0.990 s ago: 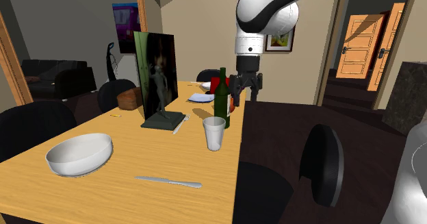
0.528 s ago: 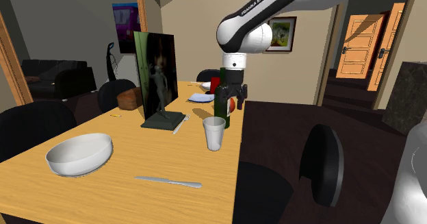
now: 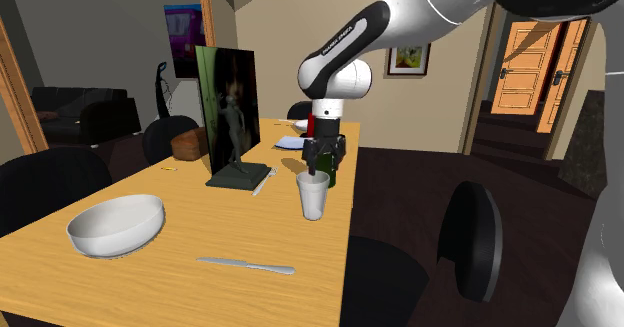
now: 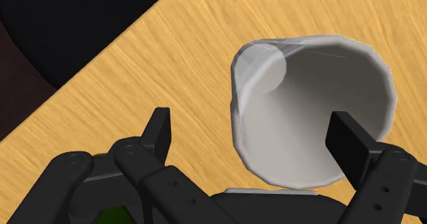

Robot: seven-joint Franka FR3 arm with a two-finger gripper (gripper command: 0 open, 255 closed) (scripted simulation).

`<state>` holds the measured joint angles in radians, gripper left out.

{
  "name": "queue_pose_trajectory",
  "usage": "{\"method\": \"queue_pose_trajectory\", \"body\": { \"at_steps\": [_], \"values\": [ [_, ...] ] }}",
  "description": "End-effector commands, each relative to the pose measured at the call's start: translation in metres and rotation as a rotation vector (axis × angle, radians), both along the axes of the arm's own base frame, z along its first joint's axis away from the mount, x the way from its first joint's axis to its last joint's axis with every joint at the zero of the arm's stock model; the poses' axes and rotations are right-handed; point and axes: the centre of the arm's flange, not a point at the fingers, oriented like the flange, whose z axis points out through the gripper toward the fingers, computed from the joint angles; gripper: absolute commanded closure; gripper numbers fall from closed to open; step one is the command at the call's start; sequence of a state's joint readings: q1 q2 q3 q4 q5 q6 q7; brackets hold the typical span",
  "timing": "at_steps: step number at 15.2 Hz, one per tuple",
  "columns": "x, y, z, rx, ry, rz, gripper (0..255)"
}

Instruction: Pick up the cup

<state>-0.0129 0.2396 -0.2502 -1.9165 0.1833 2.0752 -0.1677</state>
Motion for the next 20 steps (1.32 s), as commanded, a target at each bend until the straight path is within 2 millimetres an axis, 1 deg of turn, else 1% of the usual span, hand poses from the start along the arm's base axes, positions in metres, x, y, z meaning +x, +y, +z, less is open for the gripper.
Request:
{"method": "queue_pose_trajectory", "body": {
  "at_steps": [1,5,7,8,17,20],
  "values": [
    [0.003,-0.002,-0.010,0.001,-0.001,0.000,0],
    [0.003,-0.002,-0.031,0.001,-0.001,0.000,0],
    [0.003,-0.002,-0.034,0.001,-0.001,0.000,0],
    [0.002,-0.002,-0.035,0.001,0.000,0.000,255],
    [0.003,-0.002,-0.034,0.001,-0.001,0.000,255],
    [0.003,-0.002,-0.018,0.001,-0.001,0.000,255]
  ]
}}
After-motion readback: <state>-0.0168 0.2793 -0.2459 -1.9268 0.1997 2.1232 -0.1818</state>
